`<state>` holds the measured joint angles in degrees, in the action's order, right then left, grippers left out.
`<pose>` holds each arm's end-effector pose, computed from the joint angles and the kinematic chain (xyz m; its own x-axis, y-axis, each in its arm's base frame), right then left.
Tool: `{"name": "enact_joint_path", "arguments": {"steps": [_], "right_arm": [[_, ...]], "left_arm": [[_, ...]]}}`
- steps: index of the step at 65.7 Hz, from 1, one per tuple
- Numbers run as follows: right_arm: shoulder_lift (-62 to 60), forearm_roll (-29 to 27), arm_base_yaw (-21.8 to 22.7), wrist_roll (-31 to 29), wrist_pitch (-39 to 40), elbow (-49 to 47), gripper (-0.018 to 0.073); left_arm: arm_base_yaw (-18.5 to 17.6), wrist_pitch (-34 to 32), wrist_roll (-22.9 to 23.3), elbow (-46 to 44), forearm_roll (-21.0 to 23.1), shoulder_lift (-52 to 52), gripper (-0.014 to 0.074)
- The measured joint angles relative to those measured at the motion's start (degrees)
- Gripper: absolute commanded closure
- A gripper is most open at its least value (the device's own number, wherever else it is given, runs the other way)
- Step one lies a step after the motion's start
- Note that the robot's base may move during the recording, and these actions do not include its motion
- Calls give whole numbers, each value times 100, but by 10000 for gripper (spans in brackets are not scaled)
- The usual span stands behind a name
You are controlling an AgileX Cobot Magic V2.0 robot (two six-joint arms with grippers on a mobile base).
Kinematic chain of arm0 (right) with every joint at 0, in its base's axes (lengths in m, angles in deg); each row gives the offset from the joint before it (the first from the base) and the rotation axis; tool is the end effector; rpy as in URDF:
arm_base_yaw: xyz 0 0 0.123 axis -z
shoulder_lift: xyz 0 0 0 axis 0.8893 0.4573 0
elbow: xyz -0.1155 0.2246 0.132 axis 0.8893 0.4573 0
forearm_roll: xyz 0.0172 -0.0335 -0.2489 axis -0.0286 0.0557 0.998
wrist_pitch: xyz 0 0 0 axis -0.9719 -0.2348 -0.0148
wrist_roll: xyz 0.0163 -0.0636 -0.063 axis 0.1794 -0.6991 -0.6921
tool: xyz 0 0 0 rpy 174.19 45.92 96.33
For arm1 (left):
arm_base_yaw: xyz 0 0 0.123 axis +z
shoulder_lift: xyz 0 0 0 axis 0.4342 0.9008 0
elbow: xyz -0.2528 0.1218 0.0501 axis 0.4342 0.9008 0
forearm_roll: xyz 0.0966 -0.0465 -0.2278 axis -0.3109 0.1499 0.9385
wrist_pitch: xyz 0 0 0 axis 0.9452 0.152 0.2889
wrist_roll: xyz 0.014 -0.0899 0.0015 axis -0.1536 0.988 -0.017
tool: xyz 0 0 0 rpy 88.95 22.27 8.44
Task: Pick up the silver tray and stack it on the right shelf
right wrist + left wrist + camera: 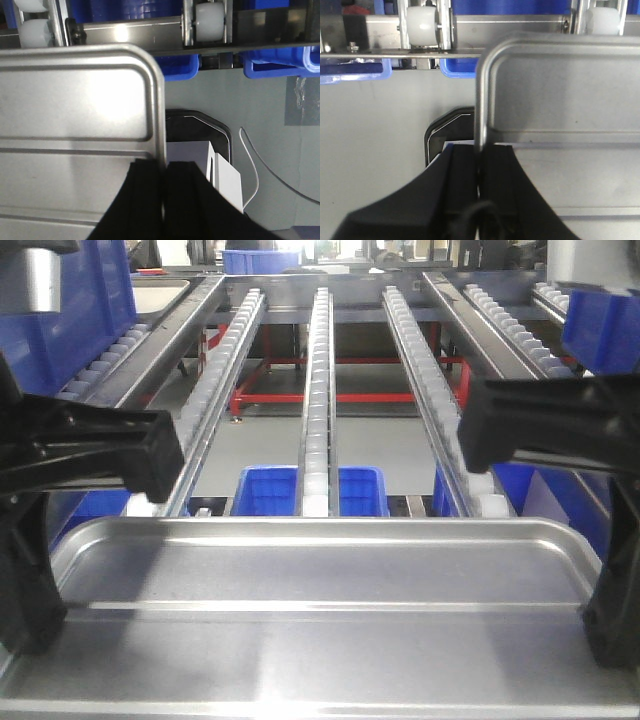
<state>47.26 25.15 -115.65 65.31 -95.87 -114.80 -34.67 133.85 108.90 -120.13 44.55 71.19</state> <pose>0.1314 0.1494 0.2526 -0.9344 0.2203 -0.2798 0.1632 0.9633 0.2134 0.1238 -0.1862 0.2496 -0.9466 0.1227 -0.2981 0.1595 0.9819 -0.1025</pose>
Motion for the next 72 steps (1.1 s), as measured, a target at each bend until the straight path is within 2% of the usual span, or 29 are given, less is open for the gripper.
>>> {"name": "enact_joint_path", "arguments": {"steps": [72], "right_arm": [[20,155,0,-48,10,29,487]], "left_arm": [[0,9,0,-77,0,0,697]]}}
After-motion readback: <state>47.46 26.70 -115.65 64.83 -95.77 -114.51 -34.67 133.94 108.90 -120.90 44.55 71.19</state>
